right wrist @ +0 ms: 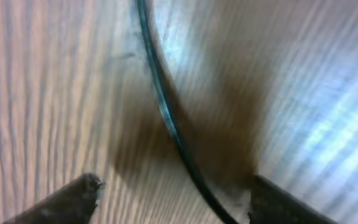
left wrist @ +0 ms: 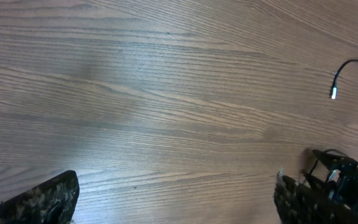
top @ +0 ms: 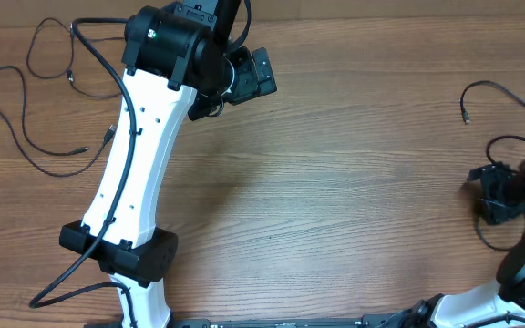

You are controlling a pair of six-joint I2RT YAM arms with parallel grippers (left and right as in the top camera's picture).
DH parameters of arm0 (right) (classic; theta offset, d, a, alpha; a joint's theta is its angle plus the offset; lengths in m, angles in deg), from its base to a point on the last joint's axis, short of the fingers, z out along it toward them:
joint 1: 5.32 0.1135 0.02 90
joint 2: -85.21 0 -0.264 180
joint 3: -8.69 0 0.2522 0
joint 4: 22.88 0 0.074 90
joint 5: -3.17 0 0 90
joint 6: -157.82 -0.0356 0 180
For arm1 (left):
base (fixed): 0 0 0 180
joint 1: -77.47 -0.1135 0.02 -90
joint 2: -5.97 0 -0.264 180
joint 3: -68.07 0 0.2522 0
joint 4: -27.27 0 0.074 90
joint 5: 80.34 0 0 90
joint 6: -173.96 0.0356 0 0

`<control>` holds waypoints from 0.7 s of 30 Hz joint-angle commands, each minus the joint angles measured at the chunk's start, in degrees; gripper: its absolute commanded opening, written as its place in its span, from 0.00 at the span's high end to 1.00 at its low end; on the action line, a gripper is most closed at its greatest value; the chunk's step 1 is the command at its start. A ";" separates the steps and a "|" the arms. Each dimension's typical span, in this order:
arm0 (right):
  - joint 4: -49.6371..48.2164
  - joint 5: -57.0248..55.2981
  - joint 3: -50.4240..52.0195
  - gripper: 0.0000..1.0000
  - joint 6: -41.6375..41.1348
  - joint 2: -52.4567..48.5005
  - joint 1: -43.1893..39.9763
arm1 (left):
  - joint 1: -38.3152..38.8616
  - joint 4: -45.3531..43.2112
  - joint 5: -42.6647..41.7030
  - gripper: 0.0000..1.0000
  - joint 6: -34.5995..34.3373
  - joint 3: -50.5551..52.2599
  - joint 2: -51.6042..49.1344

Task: Untangle cables

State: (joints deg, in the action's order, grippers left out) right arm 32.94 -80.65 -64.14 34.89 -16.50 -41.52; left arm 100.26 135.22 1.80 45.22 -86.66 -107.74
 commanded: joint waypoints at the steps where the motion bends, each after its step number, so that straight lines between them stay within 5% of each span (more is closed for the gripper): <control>1: -1.68 -3.10 -0.22 0.63 -0.04 -0.04 1.36 | 0.11 0.07 0.85 0.00 1.51 -0.50 -0.39; 4: -4.57 -1.92 -0.24 0.96 -0.09 -0.04 1.38 | 0.11 0.09 0.87 0.00 1.53 -0.50 -0.39; 14: -11.58 22.56 -9.35 0.96 -4.33 -0.04 -5.27 | 0.11 0.26 0.98 0.01 1.51 -0.50 -0.39; 21: -30.49 30.73 -12.04 0.96 -15.10 -0.07 -7.76 | 0.11 0.04 1.03 0.00 1.51 -0.50 -0.39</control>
State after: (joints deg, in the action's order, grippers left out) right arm 7.98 -55.63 -74.83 27.09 -16.57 -49.17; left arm 100.23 135.35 1.85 45.42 -86.66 -107.74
